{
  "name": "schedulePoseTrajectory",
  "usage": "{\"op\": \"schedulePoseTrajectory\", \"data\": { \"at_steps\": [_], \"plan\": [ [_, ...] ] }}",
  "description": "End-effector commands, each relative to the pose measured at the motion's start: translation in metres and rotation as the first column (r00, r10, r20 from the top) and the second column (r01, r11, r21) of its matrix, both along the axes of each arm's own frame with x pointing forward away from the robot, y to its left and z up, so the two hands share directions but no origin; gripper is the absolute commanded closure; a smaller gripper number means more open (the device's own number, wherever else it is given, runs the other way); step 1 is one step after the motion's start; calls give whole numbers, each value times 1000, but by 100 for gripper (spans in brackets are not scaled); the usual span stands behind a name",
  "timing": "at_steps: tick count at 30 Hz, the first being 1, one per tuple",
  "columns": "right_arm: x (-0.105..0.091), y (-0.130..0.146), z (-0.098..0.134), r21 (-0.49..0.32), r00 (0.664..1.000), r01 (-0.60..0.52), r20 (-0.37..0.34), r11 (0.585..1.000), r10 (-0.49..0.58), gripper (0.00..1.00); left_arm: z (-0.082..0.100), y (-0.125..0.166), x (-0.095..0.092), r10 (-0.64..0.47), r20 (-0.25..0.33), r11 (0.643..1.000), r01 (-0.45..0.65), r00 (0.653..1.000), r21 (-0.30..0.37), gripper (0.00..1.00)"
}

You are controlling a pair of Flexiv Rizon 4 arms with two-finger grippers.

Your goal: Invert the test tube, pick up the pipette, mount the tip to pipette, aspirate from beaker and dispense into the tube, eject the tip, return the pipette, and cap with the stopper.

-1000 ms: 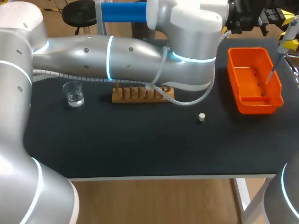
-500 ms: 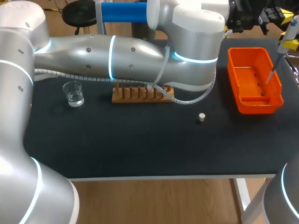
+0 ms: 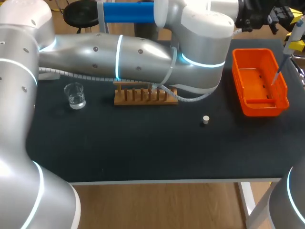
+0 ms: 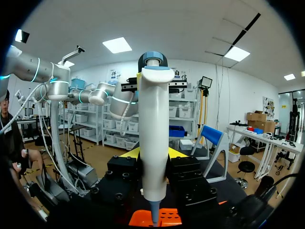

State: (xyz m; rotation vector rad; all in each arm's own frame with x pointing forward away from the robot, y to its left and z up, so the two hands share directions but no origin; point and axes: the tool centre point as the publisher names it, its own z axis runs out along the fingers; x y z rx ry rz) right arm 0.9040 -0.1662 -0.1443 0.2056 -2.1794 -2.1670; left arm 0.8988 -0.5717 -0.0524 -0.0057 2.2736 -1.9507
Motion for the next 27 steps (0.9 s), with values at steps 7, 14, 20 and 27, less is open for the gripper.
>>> {"op": "schedulePoseTrajectory", "data": {
  "at_steps": [7, 14, 20, 27],
  "plan": [
    [-1, 1, 1, -4, 1000, 3, 1, 1000, -3, 100, -7, -10, 0, -6, 14, 986, 8, 1000, -167, 100],
    [-1, 1, 1, -4, 1000, 3, 1, 1000, -3, 100, -9, -11, 1, -7, 6, 987, 8, 1000, -163, 100],
    [-1, 1, 1, -4, 1000, 3, 1, 1000, -3, 100, -11, -11, 2, -8, 1, 987, 8, 1000, -162, 100],
    [-1, 1, 1, -4, 1000, 3, 1, 1000, -3, 100, -16, -11, 1, -7, -9, 988, 6, 1000, -157, 100]
  ]
}}
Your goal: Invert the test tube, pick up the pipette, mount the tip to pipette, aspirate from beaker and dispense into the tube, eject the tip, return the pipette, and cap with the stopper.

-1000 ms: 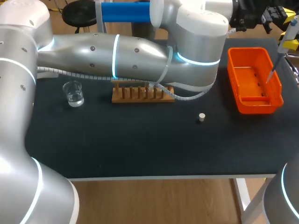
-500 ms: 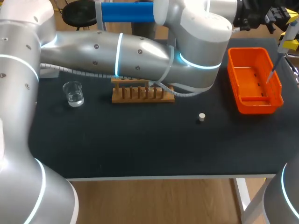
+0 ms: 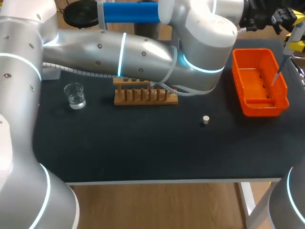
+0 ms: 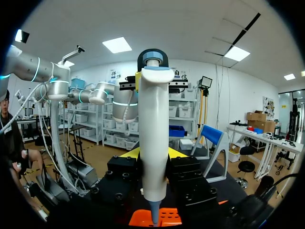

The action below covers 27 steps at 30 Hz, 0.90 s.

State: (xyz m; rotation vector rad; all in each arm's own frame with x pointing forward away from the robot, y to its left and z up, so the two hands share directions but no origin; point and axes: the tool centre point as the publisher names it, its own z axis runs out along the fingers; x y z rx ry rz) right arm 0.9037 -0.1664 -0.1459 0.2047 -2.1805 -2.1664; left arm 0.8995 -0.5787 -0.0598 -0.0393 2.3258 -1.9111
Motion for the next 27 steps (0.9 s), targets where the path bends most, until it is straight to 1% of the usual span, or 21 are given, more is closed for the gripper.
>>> {"op": "schedulePoseTrajectory", "data": {
  "at_steps": [1, 9, 21, 25, 27],
  "plan": [
    [-1, 1, 3, -3, 1000, 2, 1, 1000, -2, 100, -9, -4, 1, -12, 19, 981, 15, 1000, -195, 100],
    [-1, 1, 3, -3, 1000, 2, 1, 1000, -2, 100, -19, -3, 1, -11, 1, 981, 11, 1000, -192, 100],
    [-1, 1, 3, -3, 1000, 2, 1, 1000, -2, 100, -28, -5, 2, -24, -17, 983, 20, 1000, -183, 100],
    [-1, 1, 3, -3, 1000, 2, 1, 1000, -2, 100, -28, -4, 2, -22, -21, 983, 18, 1000, -184, 100],
    [-1, 1, 3, -3, 1000, 2, 1, 1000, -2, 100, -25, -2, 2, -15, -12, 982, 12, 1000, -190, 100]
  ]
}}
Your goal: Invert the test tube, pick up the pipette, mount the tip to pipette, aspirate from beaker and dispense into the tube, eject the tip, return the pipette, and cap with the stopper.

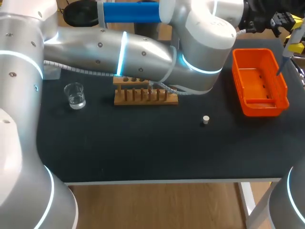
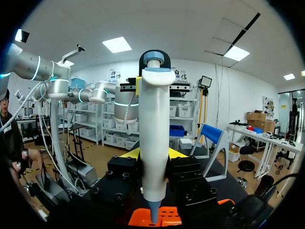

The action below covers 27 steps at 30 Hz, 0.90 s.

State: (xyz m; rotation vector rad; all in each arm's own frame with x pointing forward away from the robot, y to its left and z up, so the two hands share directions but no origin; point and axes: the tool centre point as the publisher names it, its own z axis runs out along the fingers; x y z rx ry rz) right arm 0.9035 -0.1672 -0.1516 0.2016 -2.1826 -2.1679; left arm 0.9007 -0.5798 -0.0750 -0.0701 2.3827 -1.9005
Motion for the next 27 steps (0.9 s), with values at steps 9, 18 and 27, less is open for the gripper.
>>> {"op": "schedulePoseTrajectory", "data": {
  "at_steps": [9, 18, 27],
  "plan": [
    [-1, 2, 8, -3, 1000, -1, 1, 1000, 1, 100, 22, 8, -2, 37, 101, 970, -11, 994, -244, 100],
    [-1, 2, 8, -3, 1000, -1, 1, 1000, 1, 100, 48, 31, -2, -63, 27, 969, 68, 998, -240, 0],
    [-1, 2, 8, -3, 1000, -1, 1, 1000, 1, 100, 43, 74, -22, -117, -31, 973, 108, 993, -202, 0]
  ]
}}
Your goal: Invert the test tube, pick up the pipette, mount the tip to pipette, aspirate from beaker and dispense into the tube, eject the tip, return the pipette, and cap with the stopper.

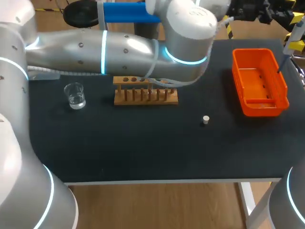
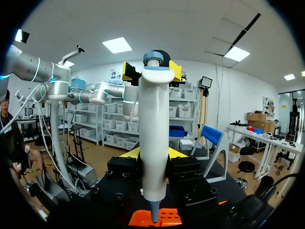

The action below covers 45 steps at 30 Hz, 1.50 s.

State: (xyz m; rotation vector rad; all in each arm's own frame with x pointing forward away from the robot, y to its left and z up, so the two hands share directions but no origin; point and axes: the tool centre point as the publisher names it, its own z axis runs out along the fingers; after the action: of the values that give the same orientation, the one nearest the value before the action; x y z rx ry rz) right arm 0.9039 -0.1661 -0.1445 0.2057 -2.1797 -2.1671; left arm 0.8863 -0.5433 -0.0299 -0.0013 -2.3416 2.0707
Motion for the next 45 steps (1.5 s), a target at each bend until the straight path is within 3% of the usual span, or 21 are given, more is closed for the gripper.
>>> {"op": "schedulePoseTrajectory", "data": {
  "at_steps": [1, 6, 15, 17, 23, 38, 45],
  "plan": [
    [-1, 0, 1, -4, 1000, 2, 1, 1000, -2, 100, -2, 42, -10, 8, 14, 995, -6, 1000, -95, 0],
    [-1, 0, 1, -4, 1000, 2, 1, 1000, -2, 100, -9, 65, -22, 32, 42, 996, -28, 999, -83, 0],
    [-1, 0, 1, -4, 1000, 2, 1, 1000, -2, 100, -29, 107, -38, 73, 42, 995, -70, 996, -75, 0],
    [-1, 0, 1, -4, 1000, 2, 1, 1000, -2, 100, -36, 121, -42, 76, 53, 990, -69, 996, -120, 0],
    [-1, 0, 1, -4, 1000, 2, 1, 1000, -2, 100, -49, 151, -49, 98, 62, 987, -89, 993, -135, 0],
    [-1, 0, 1, -4, 1000, 2, 1, 1000, -2, 100, -78, 214, -59, 146, 26, 980, -141, 989, -143, 0],
    [-1, 0, 1, -4, 1000, 2, 1, 1000, -2, 100, -80, 240, -61, 171, 23, 974, -165, 985, -153, 0]
  ]
}}
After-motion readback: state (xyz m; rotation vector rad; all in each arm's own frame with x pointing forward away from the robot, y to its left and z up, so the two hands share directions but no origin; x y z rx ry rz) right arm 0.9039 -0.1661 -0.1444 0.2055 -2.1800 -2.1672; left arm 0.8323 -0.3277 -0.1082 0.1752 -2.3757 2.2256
